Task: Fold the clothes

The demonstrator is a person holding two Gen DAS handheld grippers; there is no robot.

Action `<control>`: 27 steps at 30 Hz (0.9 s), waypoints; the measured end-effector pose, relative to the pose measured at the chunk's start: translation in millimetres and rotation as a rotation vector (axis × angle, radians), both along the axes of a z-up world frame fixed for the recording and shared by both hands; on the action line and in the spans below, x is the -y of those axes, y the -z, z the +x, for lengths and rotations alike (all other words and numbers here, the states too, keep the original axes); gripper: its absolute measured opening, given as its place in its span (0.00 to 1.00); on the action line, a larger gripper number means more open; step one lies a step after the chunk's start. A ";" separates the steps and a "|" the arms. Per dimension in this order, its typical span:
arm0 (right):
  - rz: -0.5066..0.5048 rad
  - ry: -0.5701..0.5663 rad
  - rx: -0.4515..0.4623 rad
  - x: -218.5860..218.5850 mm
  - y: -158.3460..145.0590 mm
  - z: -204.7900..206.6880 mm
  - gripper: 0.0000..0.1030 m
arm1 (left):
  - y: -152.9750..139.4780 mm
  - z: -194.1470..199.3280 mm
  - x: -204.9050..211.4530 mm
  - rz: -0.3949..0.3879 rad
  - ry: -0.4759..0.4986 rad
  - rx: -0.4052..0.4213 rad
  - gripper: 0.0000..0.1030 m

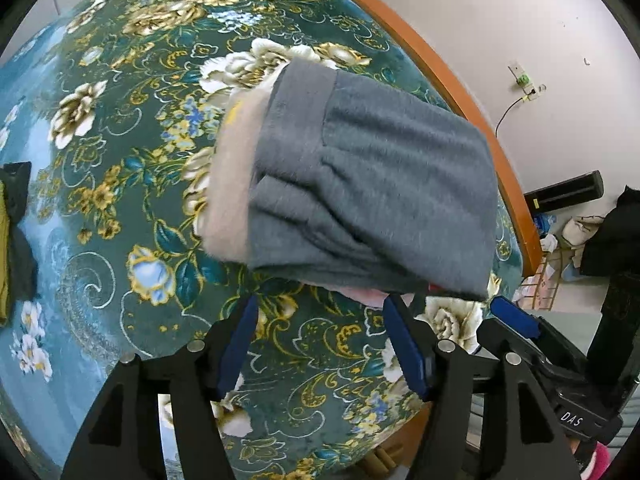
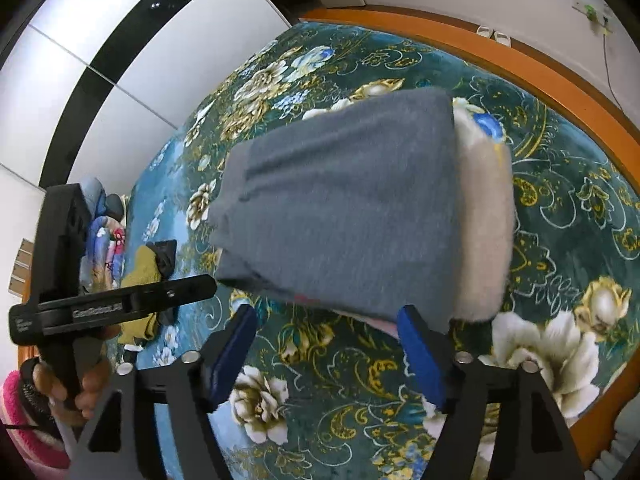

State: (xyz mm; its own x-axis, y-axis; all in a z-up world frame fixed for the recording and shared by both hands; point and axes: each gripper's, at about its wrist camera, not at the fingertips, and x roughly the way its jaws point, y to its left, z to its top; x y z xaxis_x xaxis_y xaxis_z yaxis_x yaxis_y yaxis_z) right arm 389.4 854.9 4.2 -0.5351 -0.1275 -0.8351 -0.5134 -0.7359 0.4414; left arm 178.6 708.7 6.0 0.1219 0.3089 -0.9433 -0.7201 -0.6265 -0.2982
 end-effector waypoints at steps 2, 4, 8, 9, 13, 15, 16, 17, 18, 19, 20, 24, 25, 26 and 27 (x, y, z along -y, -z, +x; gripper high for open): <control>0.012 -0.007 0.010 5.8 2.0 0.5 0.78 | -1.7 2.3 3.3 -0.010 0.006 -0.021 0.66; 0.018 -0.007 0.018 9.6 4.8 1.3 0.83 | -2.6 3.7 6.2 -0.020 0.010 -0.038 0.67; 0.024 0.000 0.026 14.3 7.9 3.0 0.97 | -1.7 6.4 12.3 -0.045 0.014 -0.056 0.74; 0.028 0.000 0.027 15.6 8.2 3.1 1.00 | -1.2 7.7 13.3 -0.053 0.015 -0.058 0.80; 0.049 -0.003 0.030 18.7 8.1 3.0 1.00 | 0.2 7.5 18.6 -0.065 0.006 -0.050 0.80; 0.057 0.000 0.034 18.8 8.5 2.8 1.00 | 1.1 5.0 20.3 -0.065 -0.008 -0.038 0.80; 0.061 0.003 0.037 18.2 9.0 2.4 1.00 | 0.8 3.8 21.0 -0.059 -0.016 -0.030 0.81; 0.065 0.005 0.040 17.6 9.5 2.1 1.00 | 1.2 2.9 21.5 -0.053 -0.025 -0.026 0.81; 0.069 0.007 0.044 17.0 9.9 1.8 1.00 | 1.7 2.5 21.2 -0.057 -0.031 -0.041 0.81; 0.073 0.009 0.046 16.4 10.1 1.8 1.00 | 2.2 2.1 20.9 -0.061 -0.037 -0.055 0.81; 0.077 0.011 0.047 15.6 10.4 1.6 1.00 | 2.6 1.9 20.6 -0.066 -0.042 -0.071 0.81; 0.100 0.014 0.055 12.5 11.6 0.6 1.00 | 4.2 3.3 20.0 -0.072 -0.051 -0.149 0.81; 0.109 0.013 0.058 11.8 12.0 0.4 1.00 | 5.4 4.0 19.9 -0.067 -0.048 -0.154 0.81; 0.119 0.012 0.061 11.2 12.5 0.2 1.00 | 6.7 5.0 19.5 -0.065 -0.042 -0.163 0.81; 0.125 0.011 0.064 10.3 13.4 -0.3 1.00 | 7.8 6.1 19.0 -0.063 -0.036 -0.173 0.81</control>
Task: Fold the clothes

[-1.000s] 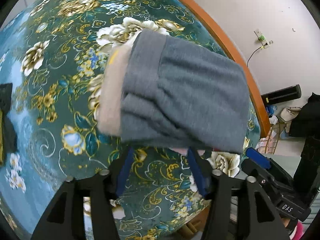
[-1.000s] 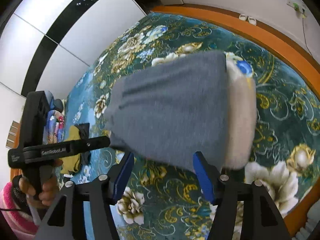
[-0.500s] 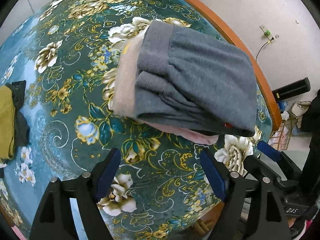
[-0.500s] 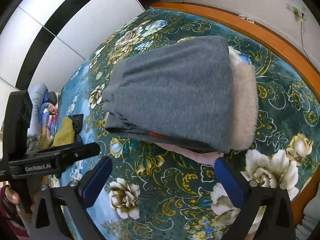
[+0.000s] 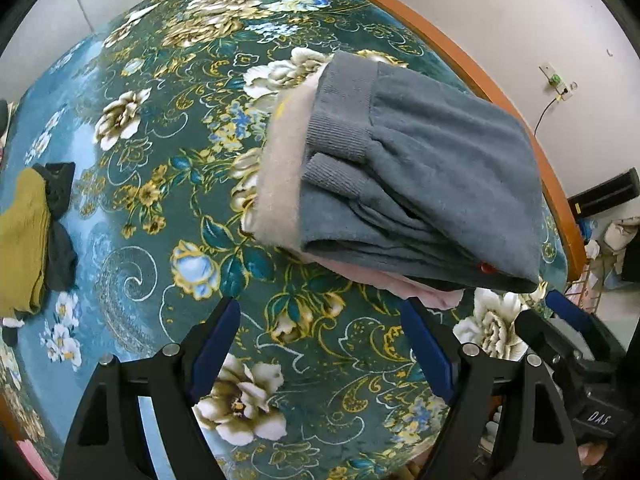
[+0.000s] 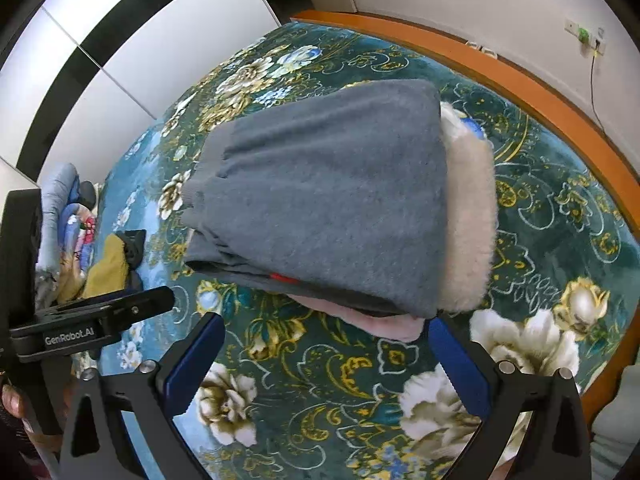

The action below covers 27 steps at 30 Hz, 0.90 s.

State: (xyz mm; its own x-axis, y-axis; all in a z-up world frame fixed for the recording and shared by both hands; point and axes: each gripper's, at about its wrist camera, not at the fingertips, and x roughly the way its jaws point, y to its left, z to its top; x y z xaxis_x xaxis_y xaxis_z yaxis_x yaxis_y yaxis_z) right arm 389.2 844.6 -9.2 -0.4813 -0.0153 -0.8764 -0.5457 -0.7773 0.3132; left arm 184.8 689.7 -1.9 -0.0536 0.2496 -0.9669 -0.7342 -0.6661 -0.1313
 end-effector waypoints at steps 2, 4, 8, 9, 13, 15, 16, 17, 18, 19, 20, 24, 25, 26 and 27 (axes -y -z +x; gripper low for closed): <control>0.008 -0.004 0.004 -1.8 2.2 -1.2 1.00 | 1.5 3.7 -2.5 -0.004 0.021 -0.033 0.81; 0.012 -0.008 0.010 -3.3 4.7 -3.0 1.00 | 5.4 7.1 -5.6 -0.018 0.040 -0.049 0.81; 0.010 -0.026 0.025 -6.8 10.6 -6.7 1.00 | 15.9 8.8 -9.5 -0.047 0.040 -0.026 0.81; 0.010 -0.029 0.028 -7.9 12.5 -7.2 1.00 | 18.1 8.8 -10.1 -0.050 0.035 -0.021 0.81; 0.002 -0.031 0.038 -11.4 19.7 -7.0 1.00 | 25.1 8.7 -14.0 -0.069 0.031 -0.011 0.81; -0.004 -0.030 0.044 -14.4 23.0 -7.1 1.00 | 27.3 8.6 -17.2 -0.074 0.035 -0.009 0.81; -0.006 -0.029 0.047 -15.9 24.7 -6.8 1.00 | 28.1 8.7 -18.8 -0.076 0.037 -0.009 0.81; -0.007 -0.029 0.049 -17.5 26.1 -7.0 1.00 | 29.1 8.9 -20.7 -0.077 0.038 -0.009 0.81; -0.008 -0.030 0.051 -19.0 27.4 -7.3 1.00 | 29.9 9.2 -22.5 -0.079 0.039 -0.009 0.81; -0.008 -0.031 0.052 -19.8 28.4 -7.4 1.00 | 30.7 9.4 -24.1 -0.080 0.039 -0.011 0.81; -0.008 -0.033 0.053 -20.4 29.2 -7.6 1.00 | 31.5 9.8 -25.6 -0.081 0.040 -0.013 0.81; -0.011 -0.041 0.055 -22.5 31.9 -9.0 1.00 | 35.1 13.6 -31.6 -0.088 0.059 -0.011 0.81; -0.011 -0.043 0.056 -22.7 32.6 -9.0 1.00 | 35.7 14.8 -32.9 -0.088 0.064 -0.012 0.81; -0.011 -0.044 0.057 -22.9 33.3 -9.0 1.00 | 36.2 16.1 -34.1 -0.089 0.069 -0.014 0.81; -0.011 -0.044 0.058 -23.1 34.0 -9.0 1.00 | 36.7 17.4 -35.4 -0.089 0.075 -0.016 0.81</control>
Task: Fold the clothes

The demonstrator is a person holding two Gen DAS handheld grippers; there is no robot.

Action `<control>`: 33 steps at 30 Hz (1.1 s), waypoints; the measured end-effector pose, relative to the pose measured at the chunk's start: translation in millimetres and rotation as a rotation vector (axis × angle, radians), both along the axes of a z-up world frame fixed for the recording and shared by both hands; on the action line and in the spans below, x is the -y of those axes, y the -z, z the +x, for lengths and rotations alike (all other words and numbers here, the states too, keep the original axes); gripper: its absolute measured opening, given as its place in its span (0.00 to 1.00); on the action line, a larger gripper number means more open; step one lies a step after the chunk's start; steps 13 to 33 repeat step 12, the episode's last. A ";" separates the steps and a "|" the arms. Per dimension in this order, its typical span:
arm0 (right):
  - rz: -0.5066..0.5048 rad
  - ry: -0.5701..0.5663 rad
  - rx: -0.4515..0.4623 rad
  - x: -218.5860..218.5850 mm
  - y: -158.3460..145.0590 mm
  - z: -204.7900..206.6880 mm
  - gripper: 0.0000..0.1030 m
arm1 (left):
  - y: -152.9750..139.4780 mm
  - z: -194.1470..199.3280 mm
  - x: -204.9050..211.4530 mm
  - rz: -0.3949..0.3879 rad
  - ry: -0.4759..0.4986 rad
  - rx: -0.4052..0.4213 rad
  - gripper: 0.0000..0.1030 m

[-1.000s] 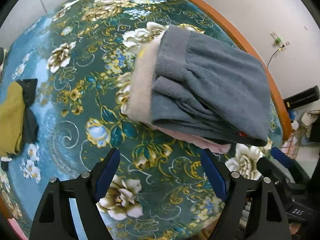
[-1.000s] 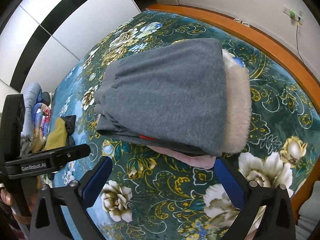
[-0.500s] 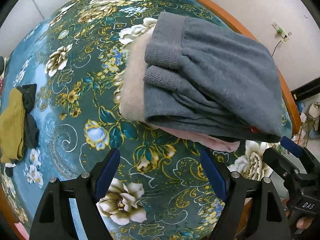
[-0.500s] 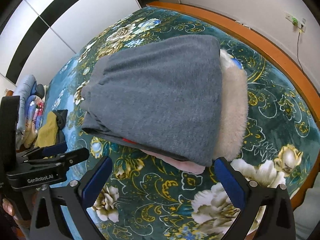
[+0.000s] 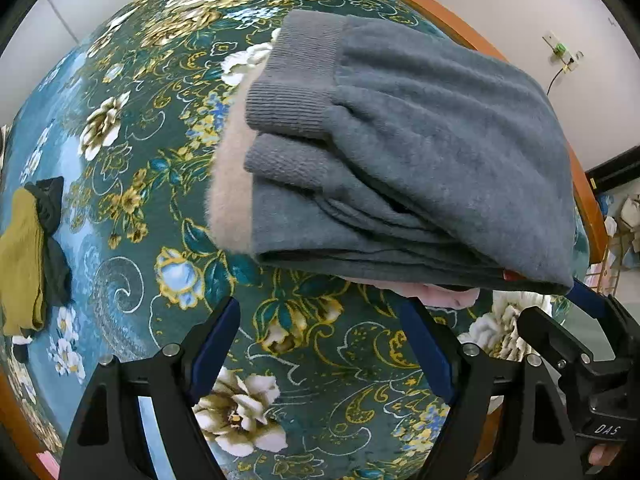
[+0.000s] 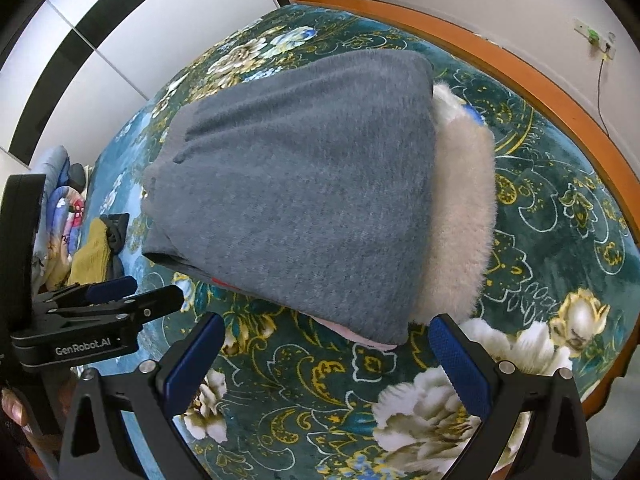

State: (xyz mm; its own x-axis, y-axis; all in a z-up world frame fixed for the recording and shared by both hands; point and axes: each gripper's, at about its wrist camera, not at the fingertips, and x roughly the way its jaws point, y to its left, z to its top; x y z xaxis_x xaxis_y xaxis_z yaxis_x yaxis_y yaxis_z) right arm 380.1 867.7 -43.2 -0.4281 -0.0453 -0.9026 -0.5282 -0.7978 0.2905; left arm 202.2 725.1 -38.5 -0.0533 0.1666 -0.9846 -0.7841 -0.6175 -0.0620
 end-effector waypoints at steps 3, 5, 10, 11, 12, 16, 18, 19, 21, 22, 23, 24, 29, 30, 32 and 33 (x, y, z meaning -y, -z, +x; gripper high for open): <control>-0.002 -0.002 0.004 0.0 2.1 0.3 1.00 | -0.1 3.3 -1.8 0.003 0.012 -0.009 0.81; -0.004 -0.003 0.005 0.0 3.0 0.6 1.00 | -0.3 4.3 -2.8 0.001 0.015 -0.009 0.81; -0.005 -0.005 0.007 1.8 3.3 1.0 1.00 | -3.4 5.2 -2.8 0.014 0.020 -0.015 0.81; -0.005 -0.006 0.007 2.4 3.2 1.0 1.00 | -4.3 5.4 -2.7 0.018 0.021 -0.016 0.81; -0.005 -0.006 0.007 2.9 3.0 1.0 1.00 | -4.8 5.6 -2.6 0.021 0.023 -0.015 0.81; -0.005 -0.006 0.007 2.9 3.0 1.0 1.00 | -4.8 5.6 -2.6 0.021 0.023 -0.015 0.81; -0.005 -0.006 0.007 2.9 3.0 1.0 1.00 | -4.8 5.6 -2.6 0.021 0.023 -0.015 0.81; -0.005 -0.006 0.007 2.9 3.0 1.0 1.00 | -4.8 5.6 -2.6 0.021 0.023 -0.015 0.81; -0.005 -0.006 0.007 2.9 3.0 1.0 1.00 | -4.8 5.6 -2.6 0.021 0.023 -0.015 0.81; -0.005 -0.006 0.007 2.9 3.0 1.0 1.00 | -4.8 5.6 -2.6 0.021 0.023 -0.015 0.81; -0.005 -0.006 0.007 2.9 3.0 1.0 1.00 | -4.8 5.6 -2.6 0.021 0.023 -0.015 0.81; -0.005 -0.006 0.007 2.9 3.0 1.0 1.00 | -4.8 5.6 -2.6 0.021 0.023 -0.015 0.81; -0.005 -0.006 0.007 2.9 3.0 1.0 1.00 | -4.8 5.6 -2.6 0.021 0.023 -0.015 0.81; -0.005 -0.006 0.007 2.9 3.0 1.0 1.00 | -4.8 5.6 -2.6 0.021 0.023 -0.015 0.81; -0.005 -0.006 0.007 2.9 3.0 1.0 1.00 | -4.8 5.6 -2.6 0.021 0.023 -0.015 0.81; -0.005 -0.006 0.007 2.9 3.0 1.0 1.00 | -4.8 5.6 -2.6 0.021 0.023 -0.015 0.81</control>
